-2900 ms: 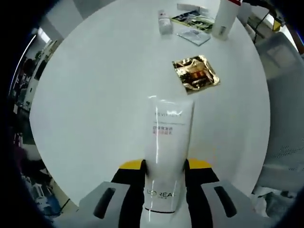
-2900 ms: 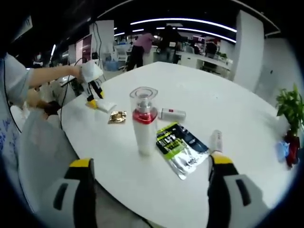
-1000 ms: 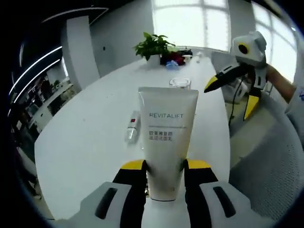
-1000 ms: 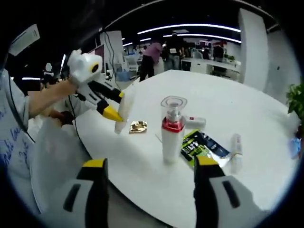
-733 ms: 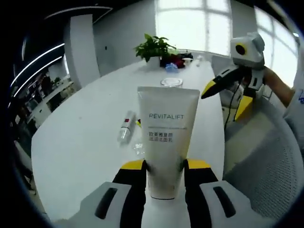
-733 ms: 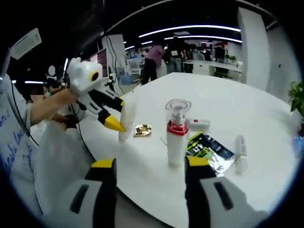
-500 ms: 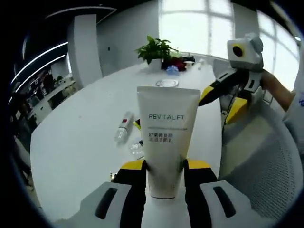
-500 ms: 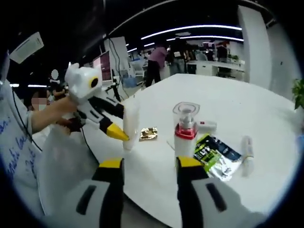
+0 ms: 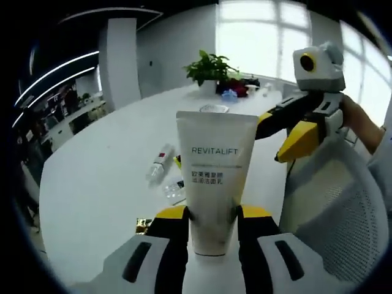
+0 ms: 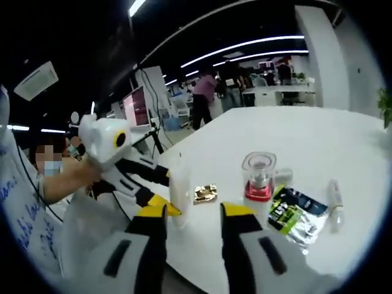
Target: Arrange the skincare products in the storage area until every visible bottle or jar stands upright without overlapping.
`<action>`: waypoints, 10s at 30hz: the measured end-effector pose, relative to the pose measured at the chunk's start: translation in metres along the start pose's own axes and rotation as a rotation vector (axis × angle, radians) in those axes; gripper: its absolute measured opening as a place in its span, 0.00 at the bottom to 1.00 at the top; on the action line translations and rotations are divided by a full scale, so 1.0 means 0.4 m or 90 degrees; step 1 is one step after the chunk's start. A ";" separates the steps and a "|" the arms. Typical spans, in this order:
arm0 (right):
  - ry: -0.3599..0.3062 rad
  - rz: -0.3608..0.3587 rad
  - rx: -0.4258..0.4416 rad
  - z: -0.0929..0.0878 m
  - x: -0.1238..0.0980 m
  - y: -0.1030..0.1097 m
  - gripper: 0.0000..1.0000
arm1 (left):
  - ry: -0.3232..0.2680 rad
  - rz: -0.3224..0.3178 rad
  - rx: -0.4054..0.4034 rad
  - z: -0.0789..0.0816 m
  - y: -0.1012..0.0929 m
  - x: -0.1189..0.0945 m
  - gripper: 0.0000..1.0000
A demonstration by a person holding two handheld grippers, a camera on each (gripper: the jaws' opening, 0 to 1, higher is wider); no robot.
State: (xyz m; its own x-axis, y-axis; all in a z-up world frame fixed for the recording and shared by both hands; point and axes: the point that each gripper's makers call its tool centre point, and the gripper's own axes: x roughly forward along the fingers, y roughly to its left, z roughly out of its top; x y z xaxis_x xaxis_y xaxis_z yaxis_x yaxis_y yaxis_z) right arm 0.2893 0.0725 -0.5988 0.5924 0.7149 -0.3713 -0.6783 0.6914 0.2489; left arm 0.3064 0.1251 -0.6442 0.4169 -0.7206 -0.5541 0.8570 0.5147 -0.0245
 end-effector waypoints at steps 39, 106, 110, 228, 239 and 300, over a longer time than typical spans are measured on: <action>-0.082 0.018 0.011 0.069 0.083 0.033 0.10 | -0.084 0.067 -0.031 0.067 -0.023 0.000 0.31; 0.059 0.277 -0.321 0.070 0.075 0.052 0.15 | -0.115 -0.190 0.060 0.045 -0.058 0.060 0.15; 0.120 0.287 -0.364 0.069 0.071 0.048 0.17 | -0.114 -0.185 0.058 0.043 -0.049 0.064 0.14; 0.575 0.235 -0.575 0.038 0.154 -0.090 0.12 | -0.063 -0.121 0.082 0.047 0.038 0.163 0.15; 0.577 0.231 -0.578 0.026 0.151 -0.097 0.23 | -0.060 -0.122 0.090 0.047 0.038 0.163 0.16; 0.461 0.046 -0.389 0.061 0.075 -0.281 0.85 | -0.003 0.028 0.023 0.052 0.116 -0.019 0.79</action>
State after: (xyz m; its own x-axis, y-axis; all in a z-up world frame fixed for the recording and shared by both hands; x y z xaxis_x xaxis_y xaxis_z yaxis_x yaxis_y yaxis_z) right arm 0.3937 0.0187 -0.6162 0.2652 0.3735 -0.8889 -0.9345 0.3265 -0.1416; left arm 0.3494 0.1447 -0.6238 0.4560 -0.7000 -0.5496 0.8481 0.5289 0.0300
